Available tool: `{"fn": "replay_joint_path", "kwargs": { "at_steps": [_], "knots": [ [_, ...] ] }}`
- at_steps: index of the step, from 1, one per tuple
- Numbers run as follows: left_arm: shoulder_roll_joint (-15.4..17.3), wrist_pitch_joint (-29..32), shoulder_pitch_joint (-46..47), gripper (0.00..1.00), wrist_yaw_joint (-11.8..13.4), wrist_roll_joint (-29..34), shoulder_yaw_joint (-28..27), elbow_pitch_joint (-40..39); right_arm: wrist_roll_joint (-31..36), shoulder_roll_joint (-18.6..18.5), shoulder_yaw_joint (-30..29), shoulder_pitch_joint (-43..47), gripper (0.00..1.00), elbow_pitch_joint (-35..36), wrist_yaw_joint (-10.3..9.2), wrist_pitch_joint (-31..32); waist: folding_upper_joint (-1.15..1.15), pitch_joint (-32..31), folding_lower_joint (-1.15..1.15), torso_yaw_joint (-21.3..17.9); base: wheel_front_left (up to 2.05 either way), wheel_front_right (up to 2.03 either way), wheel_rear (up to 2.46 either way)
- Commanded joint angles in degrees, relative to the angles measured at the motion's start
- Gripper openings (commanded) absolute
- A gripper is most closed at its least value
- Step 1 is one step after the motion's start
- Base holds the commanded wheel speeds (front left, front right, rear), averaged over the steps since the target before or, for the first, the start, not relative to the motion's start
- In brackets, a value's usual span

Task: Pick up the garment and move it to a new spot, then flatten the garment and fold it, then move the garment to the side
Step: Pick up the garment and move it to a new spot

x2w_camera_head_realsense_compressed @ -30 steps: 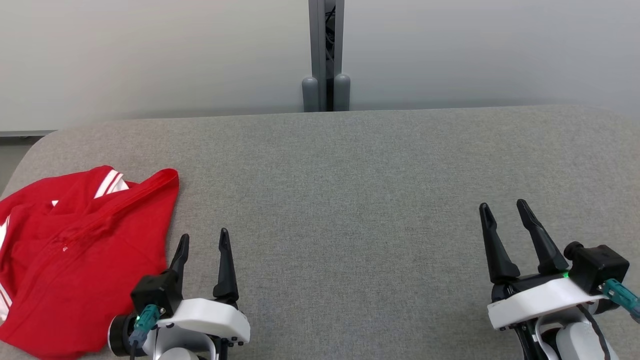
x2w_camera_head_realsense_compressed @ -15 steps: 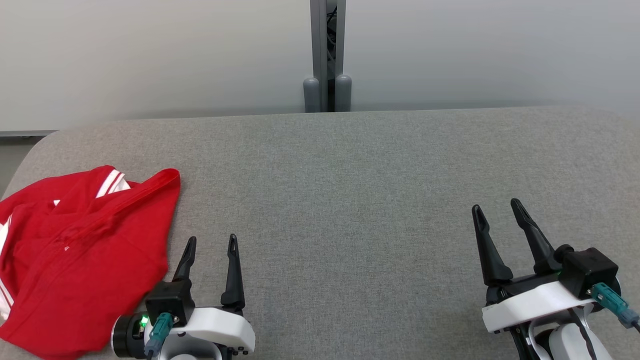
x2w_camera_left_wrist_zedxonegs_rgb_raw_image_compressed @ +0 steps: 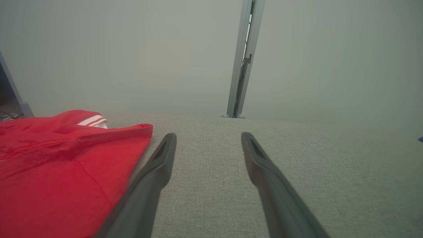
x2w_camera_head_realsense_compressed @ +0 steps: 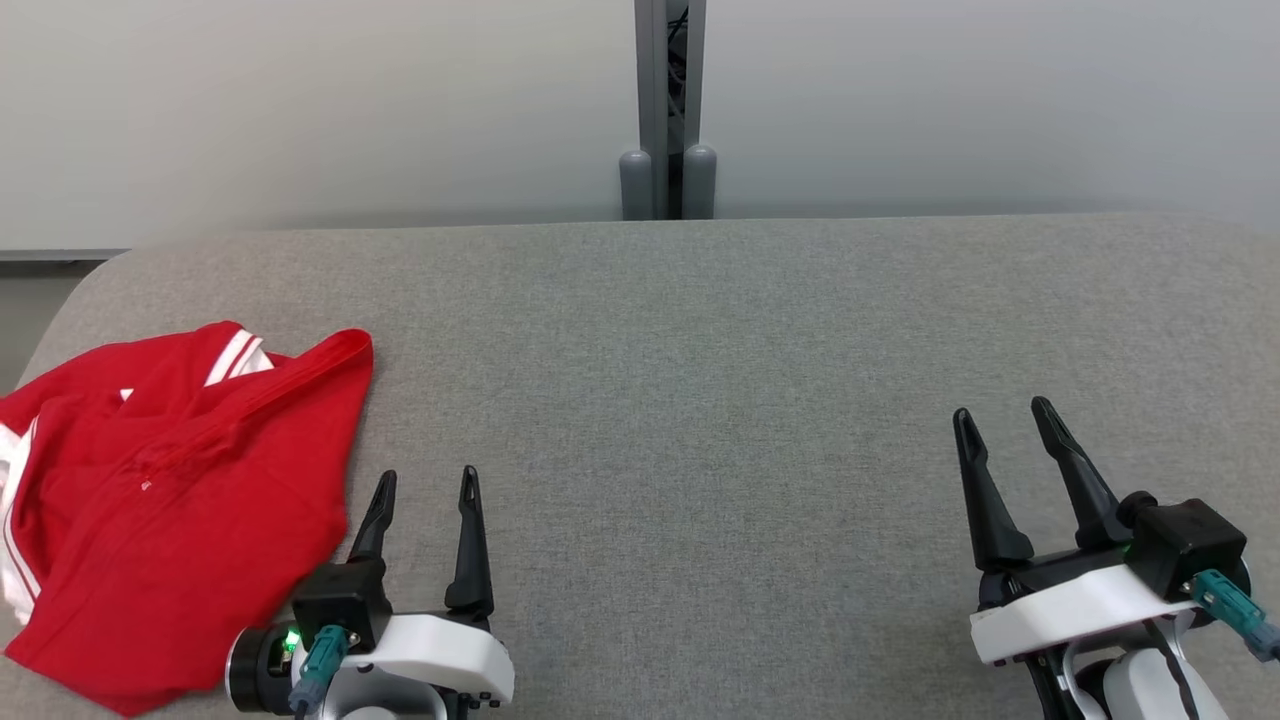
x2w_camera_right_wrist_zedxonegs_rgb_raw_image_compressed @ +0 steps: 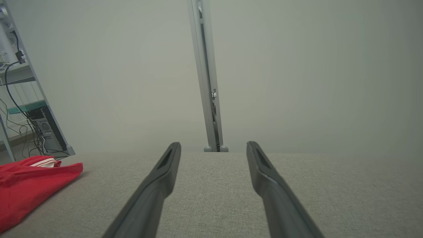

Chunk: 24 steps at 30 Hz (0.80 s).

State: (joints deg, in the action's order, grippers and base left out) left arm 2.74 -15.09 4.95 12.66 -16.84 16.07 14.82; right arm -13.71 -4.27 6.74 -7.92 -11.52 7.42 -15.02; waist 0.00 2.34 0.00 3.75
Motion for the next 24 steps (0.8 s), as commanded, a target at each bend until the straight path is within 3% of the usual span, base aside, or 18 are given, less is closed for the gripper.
{"fn": "replay_joint_path", "kwargs": {
  "at_steps": [1,8,24],
  "knots": [
    [0.3,-0.1,0.7,1.0,0.0,-0.3,0.0,-0.3,0.1,-0.3,-0.1,0.0,1.0,0.4,0.13,-0.3,0.0,0.4,0.0,0.6,0.0,0.0,0.0],
    [0.2,-0.1,2.0,1.0,0.7,-1.5,-0.6,-1.2,-0.5,-1.0,0.1,-0.4,1.0,1.2,0.13,-0.2,0.0,2.5,0.0,5.2,0.0,0.0,0.0],
    [0.3,0.0,-0.3,1.0,0.0,-0.8,-3.3,-2.2,-1.2,-1.2,2.3,0.3,1.0,2.4,0.13,-0.2,0.0,1.0,0.0,21.6,0.0,0.0,0.0]
  ]
}}
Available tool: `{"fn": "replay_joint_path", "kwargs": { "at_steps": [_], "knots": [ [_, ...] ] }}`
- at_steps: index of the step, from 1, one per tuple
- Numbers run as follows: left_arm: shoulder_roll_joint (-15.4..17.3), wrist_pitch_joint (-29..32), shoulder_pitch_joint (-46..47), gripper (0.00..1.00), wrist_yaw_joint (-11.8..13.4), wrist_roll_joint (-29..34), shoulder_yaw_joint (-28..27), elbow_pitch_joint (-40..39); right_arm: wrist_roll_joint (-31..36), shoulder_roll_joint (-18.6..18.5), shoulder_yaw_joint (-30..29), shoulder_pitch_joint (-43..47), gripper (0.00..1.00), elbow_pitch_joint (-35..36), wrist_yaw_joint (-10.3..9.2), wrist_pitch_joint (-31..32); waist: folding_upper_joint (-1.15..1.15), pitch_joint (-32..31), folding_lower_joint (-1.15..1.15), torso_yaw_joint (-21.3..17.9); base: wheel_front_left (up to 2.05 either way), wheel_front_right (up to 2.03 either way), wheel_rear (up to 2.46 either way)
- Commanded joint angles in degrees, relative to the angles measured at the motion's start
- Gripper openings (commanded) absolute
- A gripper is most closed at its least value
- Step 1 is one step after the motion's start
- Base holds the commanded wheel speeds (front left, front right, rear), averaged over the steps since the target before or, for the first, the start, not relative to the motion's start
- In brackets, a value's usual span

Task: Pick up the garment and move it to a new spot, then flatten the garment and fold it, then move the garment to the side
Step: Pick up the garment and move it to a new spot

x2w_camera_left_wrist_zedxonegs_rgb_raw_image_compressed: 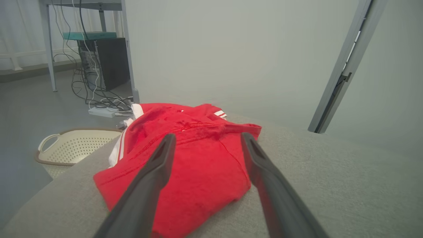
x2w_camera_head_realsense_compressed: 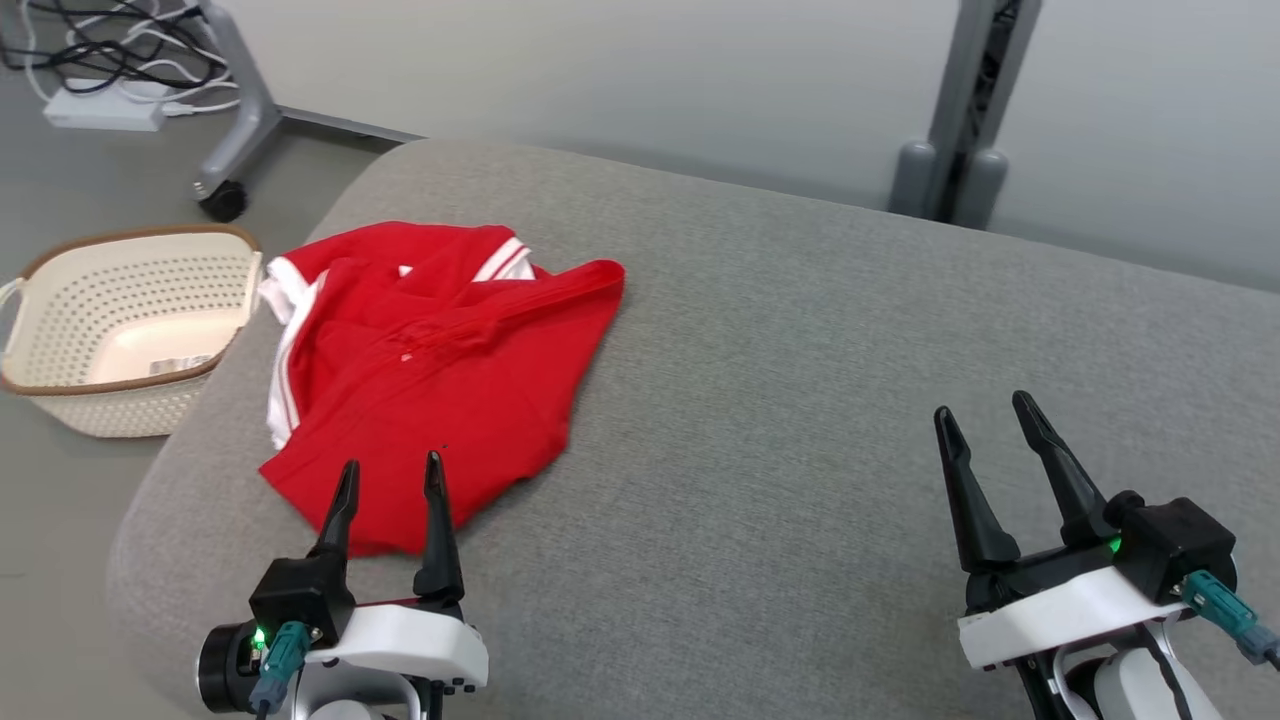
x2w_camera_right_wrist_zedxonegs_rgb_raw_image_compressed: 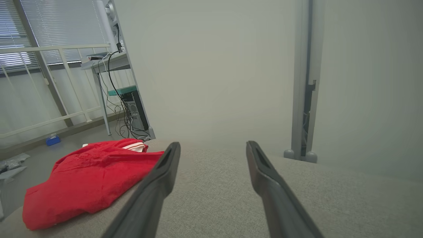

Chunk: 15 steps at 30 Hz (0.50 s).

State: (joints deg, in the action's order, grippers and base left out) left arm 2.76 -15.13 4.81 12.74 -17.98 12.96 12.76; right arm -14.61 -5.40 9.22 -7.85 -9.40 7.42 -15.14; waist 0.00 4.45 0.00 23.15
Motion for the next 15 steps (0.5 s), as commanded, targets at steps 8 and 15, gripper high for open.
{"fn": "replay_joint_path", "kwargs": {
  "at_steps": [8,15],
  "knots": [
    [0.2,0.0,-2.0,1.0,-1.1,0.4,-1.8,-0.1,-1.0,0.7,1.8,1.1,1.0,0.0,0.13,-0.1,0.0,-2.8,0.0,6.8,0.0,0.0,0.0],
    [0.2,0.0,-2.7,1.0,-0.6,0.1,-3.1,-1.5,-1.4,0.3,3.7,-0.6,1.0,-1.0,0.12,-0.1,0.0,-2.3,0.0,7.3,0.0,0.0,0.0]
  ]
}}
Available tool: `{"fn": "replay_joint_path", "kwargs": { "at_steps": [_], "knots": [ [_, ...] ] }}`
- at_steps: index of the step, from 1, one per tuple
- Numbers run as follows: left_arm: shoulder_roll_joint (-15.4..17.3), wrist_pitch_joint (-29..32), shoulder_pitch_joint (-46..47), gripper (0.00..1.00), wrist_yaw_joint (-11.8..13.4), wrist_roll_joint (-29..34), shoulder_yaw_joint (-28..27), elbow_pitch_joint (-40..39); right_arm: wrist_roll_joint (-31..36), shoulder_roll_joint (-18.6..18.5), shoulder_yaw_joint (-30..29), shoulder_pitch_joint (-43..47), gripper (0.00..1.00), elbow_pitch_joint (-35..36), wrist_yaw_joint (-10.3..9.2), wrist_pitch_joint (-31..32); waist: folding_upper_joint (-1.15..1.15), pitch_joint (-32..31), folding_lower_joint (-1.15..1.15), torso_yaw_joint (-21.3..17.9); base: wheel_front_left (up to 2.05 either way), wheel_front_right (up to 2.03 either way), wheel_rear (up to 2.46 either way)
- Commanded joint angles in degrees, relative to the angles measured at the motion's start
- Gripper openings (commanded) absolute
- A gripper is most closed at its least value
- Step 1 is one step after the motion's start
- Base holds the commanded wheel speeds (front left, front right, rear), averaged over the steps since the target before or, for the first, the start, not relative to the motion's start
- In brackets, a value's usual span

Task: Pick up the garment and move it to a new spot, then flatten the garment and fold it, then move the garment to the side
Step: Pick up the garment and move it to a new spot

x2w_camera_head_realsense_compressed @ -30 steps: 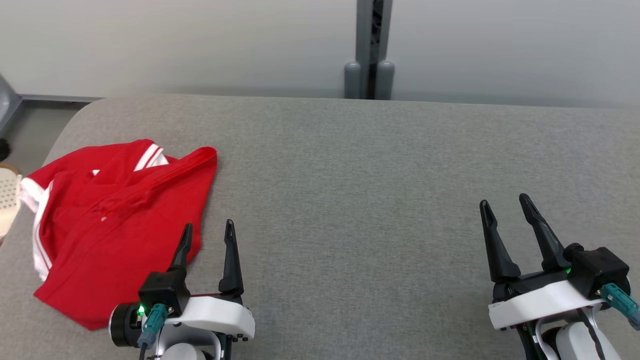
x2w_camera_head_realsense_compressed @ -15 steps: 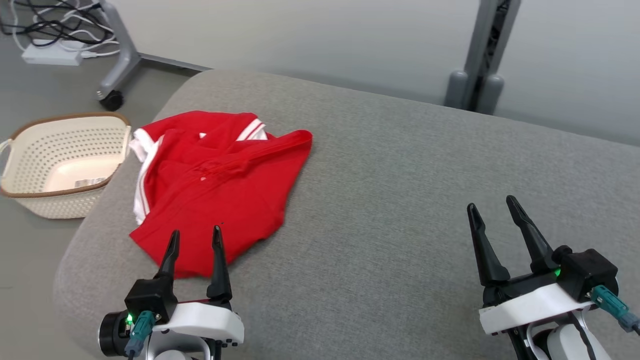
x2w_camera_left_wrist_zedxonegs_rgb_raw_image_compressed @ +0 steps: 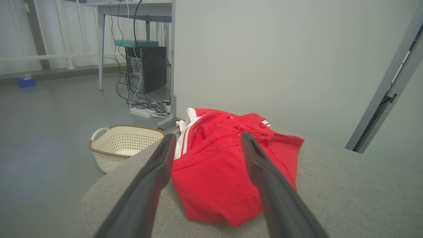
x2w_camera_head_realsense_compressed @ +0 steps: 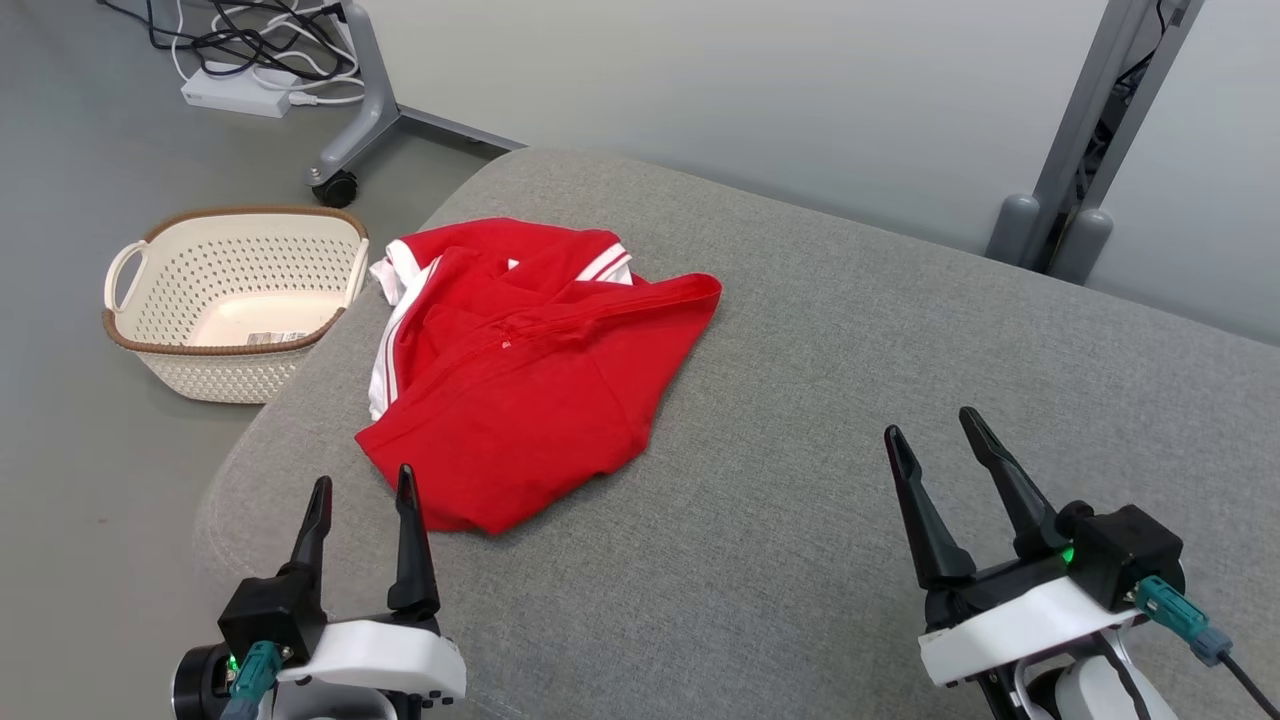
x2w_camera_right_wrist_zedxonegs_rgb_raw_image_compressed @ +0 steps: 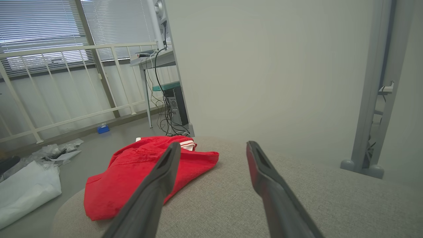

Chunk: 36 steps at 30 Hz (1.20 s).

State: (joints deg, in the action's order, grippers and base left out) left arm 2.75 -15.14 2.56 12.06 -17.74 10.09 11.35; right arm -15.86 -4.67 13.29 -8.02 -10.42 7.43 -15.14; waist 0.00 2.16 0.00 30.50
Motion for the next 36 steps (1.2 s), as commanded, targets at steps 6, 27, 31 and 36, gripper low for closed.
{"fn": "replay_joint_path", "kwargs": {
  "at_steps": [6,27,31,36],
  "knots": [
    [0.2,0.0,-1.2,1.0,0.5,-0.5,-0.8,-0.9,-0.8,-0.8,0.9,-1.1,1.0,-0.7,0.11,-0.1,0.0,0.1,0.0,0.0,0.0,0.0,0.0],
    [0.2,0.0,5.7,1.0,-2.1,-1.2,-0.9,0.4,2.8,-4.4,-0.5,-1.2,1.0,2.3,0.11,-0.1,0.0,5.5,0.0,-2.2,0.0,0.0,0.0],
    [0.4,0.0,11.0,1.0,-4.7,0.6,-2.0,4.9,3.4,-6.3,-0.9,-3.0,1.0,3.5,0.11,-0.1,0.0,9.4,0.0,-4.0,0.0,0.0,0.0],
    [2.7,1.2,20.8,1.0,-9.7,-0.1,-2.1,12.8,3.5,-8.0,-0.5,-5.5,1.0,4.1,0.11,-0.1,0.0,13.5,0.0,-6.5,0.0,0.0,0.0]
  ]
}}
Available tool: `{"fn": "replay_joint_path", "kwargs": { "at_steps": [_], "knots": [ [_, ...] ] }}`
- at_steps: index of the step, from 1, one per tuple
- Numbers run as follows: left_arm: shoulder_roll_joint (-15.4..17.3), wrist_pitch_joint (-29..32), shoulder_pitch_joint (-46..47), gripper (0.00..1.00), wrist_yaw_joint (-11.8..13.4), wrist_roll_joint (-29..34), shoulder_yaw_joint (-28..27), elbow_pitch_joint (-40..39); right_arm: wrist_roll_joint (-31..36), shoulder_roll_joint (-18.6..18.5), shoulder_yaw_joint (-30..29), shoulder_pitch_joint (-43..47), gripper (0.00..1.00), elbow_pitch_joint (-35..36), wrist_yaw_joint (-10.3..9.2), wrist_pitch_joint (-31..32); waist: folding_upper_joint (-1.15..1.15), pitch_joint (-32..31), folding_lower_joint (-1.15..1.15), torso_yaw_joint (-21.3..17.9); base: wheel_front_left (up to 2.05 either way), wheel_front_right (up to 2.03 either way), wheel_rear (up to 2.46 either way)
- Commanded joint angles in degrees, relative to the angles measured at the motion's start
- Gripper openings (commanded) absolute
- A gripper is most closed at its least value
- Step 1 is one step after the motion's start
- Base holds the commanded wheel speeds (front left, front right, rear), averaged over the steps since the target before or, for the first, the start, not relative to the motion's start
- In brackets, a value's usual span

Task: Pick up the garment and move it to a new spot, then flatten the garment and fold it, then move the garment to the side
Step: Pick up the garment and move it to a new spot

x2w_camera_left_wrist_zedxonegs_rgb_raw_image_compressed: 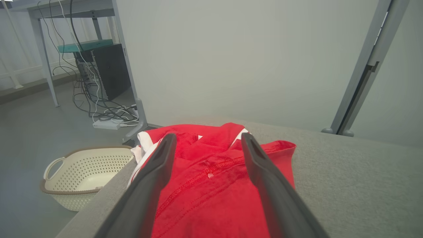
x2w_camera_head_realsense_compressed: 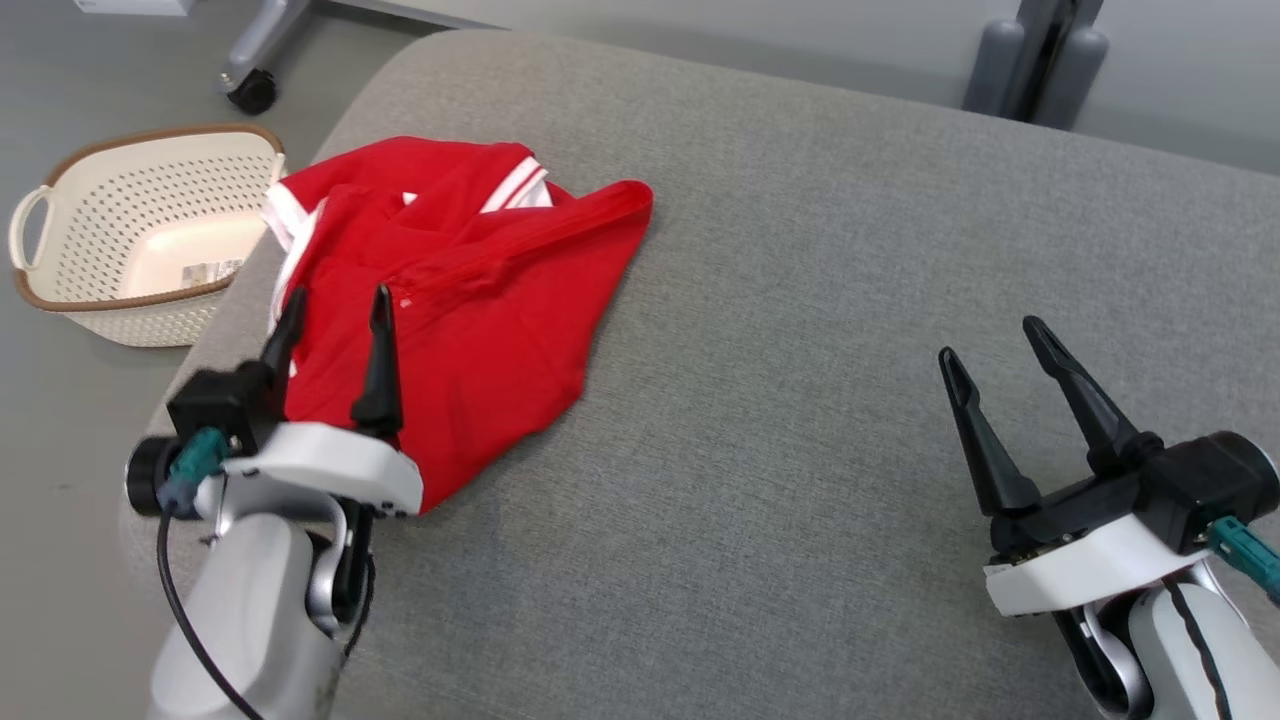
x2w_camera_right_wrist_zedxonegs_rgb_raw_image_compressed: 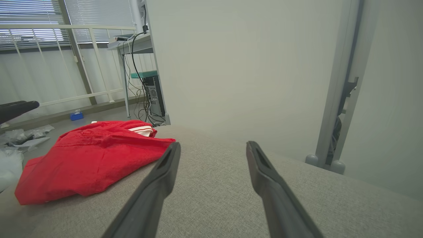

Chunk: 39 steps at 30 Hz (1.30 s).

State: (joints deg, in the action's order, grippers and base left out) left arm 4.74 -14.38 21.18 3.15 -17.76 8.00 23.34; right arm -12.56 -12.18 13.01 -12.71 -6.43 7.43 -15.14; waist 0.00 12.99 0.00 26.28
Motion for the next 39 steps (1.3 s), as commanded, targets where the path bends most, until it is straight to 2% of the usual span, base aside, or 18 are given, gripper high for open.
{"fn": "replay_joint_path", "kwargs": {
  "at_steps": [1,2,4,6,7,12,15,23,29,30,31,34,39],
  "knots": [
    [0.7,0.4,2.2,1.0,-0.7,-0.1,-0.1,0.8,0.2,-0.5,-0.2,-0.8,1.0,0.1,0.11,-0.1,0.0,2.7,0.0,-2.2,0.0,0.0,0.0],
    [2.1,3.0,6.1,1.0,-2.3,-0.5,0.2,3.3,0.2,-0.8,-0.1,-1.7,1.0,0.5,0.11,-0.1,0.0,4.1,0.0,-3.1,0.0,0.0,0.0],
    [3.8,6.9,9.6,1.0,-3.5,-0.7,0.4,5.6,0.3,-1.0,0.4,-2.4,1.0,0.7,0.11,-0.1,0.0,5.2,0.0,-4.0,0.0,0.0,0.0],
    [4.9,11.8,12.7,1.0,-4.3,-1.8,0.1,7.9,0.6,-1.2,0.9,-2.9,1.0,0.9,0.11,-0.1,0.0,6.1,0.0,-4.8,0.0,0.0,0.0],
    [4.9,11.8,12.7,1.0,-4.3,-1.8,0.1,7.9,0.6,-1.2,0.9,-2.9,1.0,0.9,0.11,-0.1,0.0,6.1,0.0,-4.8,0.0,0.0,0.0],
    [7.9,24.5,17.8,1.0,-6.1,-3.8,0.3,12.5,0.7,-1.4,1.5,-3.7,1.0,1.0,0.11,-0.1,0.0,7.7,0.0,-6.4,0.0,0.0,0.0],
    [9.2,29.8,19.6,1.0,-7.0,-5.1,0.3,13.3,0.7,-1.2,1.5,-4.1,1.0,1.1,0.11,-0.1,0.0,8.3,0.0,-7.2,0.0,0.0,0.0],
    [10.8,39.4,19.4,1.0,-8.3,-6.6,2.1,12.0,0.9,-1.3,1.1,-3.5,1.0,1.2,0.11,-0.1,0.0,9.2,0.0,-7.5,0.0,0.0,0.0],
    [10.6,43.3,18.3,1.0,-7.7,-7.7,2.6,10.8,1.1,-1.1,1.3,-4.2,1.0,1.0,0.11,-0.1,0.0,9.8,0.0,-7.6,0.0,0.0,0.0],
    [10.7,43.4,18.1,0.44,-7.6,-7.8,2.5,10.5,1.1,-1.1,1.4,-4.4,1.0,0.9,0.11,-0.1,0.0,9.8,0.0,-7.6,0.0,0.0,0.0],
    [10.7,43.5,17.9,0.0,-7.4,-8.0,2.4,10.2,1.0,-1.0,1.4,-4.4,1.0,0.9,0.11,-0.1,0.0,9.8,0.0,-7.7,0.0,0.0,0.0],
    [10.9,43.8,17.5,0.0,-7.1,-8.2,2.4,9.3,0.7,-0.9,1.4,-4.4,1.0,0.8,0.11,-0.1,0.0,9.6,0.0,-7.8,0.0,0.0,0.0],
    [11.2,40.9,17.0,0.0,-5.7,-8.4,1.3,6.9,0.3,-0.8,1.0,-4.2,1.0,0.2,0.11,-0.1,0.0,8.8,0.0,-7.7,0.0,0.0,0.0]
  ]
}}
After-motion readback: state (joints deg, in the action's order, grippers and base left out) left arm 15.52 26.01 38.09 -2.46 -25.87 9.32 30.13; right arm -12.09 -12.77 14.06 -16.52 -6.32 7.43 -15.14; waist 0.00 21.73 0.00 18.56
